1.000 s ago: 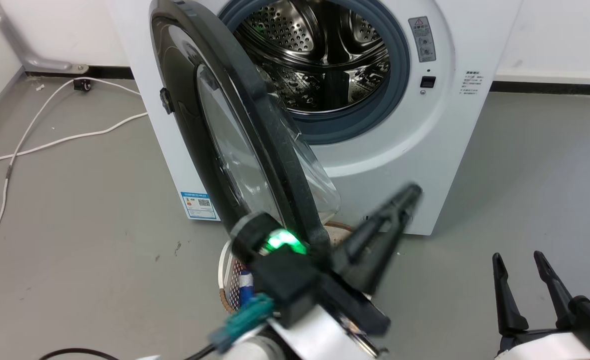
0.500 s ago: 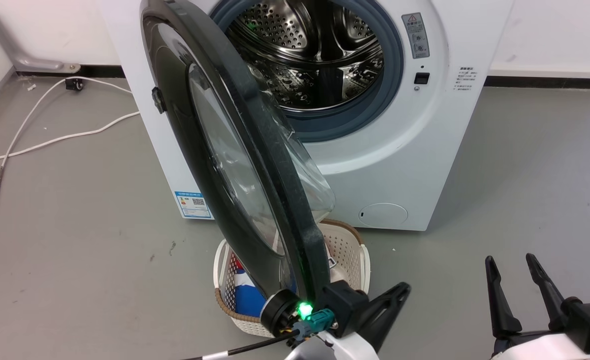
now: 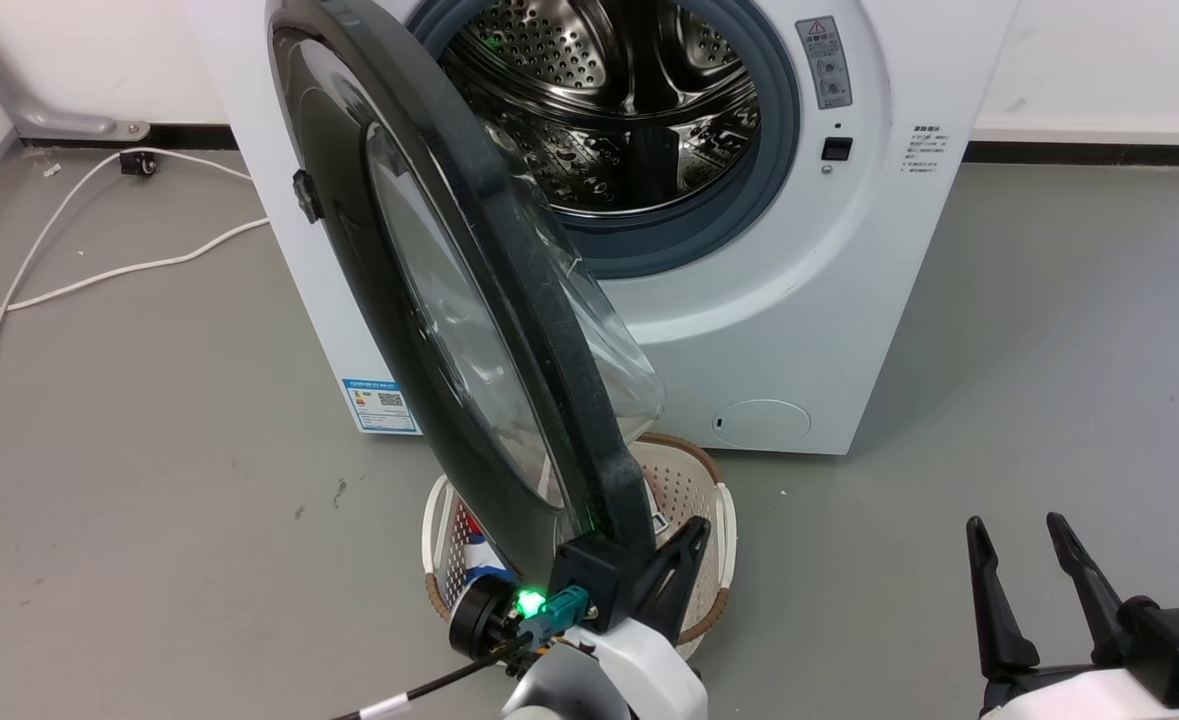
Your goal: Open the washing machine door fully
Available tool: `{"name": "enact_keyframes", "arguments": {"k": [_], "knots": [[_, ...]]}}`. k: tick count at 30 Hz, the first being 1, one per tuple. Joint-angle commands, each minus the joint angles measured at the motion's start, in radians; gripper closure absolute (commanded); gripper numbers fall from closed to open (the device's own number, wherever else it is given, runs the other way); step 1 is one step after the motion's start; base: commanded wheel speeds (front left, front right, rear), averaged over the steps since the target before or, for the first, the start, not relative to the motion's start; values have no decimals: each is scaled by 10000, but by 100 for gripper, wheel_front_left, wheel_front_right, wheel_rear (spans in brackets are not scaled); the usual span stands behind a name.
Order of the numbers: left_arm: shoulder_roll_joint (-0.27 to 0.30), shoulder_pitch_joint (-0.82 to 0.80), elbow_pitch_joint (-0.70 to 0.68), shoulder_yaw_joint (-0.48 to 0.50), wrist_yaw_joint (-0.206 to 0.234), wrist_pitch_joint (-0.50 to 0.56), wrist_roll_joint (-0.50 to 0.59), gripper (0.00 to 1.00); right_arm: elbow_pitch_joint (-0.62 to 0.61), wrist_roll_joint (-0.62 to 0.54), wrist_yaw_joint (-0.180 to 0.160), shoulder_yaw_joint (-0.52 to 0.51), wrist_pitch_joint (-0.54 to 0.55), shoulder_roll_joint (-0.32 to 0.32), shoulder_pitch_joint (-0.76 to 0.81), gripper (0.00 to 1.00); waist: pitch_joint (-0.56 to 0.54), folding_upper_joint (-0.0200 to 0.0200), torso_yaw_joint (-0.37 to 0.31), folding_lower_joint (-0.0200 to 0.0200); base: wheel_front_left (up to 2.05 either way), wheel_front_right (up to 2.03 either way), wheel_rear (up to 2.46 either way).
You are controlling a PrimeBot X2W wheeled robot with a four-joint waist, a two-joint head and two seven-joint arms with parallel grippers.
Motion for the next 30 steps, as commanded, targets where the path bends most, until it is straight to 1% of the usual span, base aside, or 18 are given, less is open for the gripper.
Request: {"name": "enact_keyframes", "arguments": {"k": [1,9,18,23,30], "knots": [[16,-67,33,56,81,-100,5,100,33,3,-3,2,10,26,-110,0,5,0,33,0,0,0,0],[198,151,-81,245,387,-265,-9,100,29,-27,-3,59,108,26,-105,0,-7,0,320,0,0,0,0],[379,465,-539,329,740,-311,23,100,-25,-70,-3,-110,192,26,34,0,-78,0,835,0,0,0,0],[429,796,-969,253,867,-347,4,100,-61,-47,-3,-156,253,25,111,0,-68,0,1382,0,0,0,0],[427,1027,-1224,212,1061,-432,-64,100,-136,-92,-3,-259,288,22,139,0,-21,0,2405,0,0,0,0]]}}
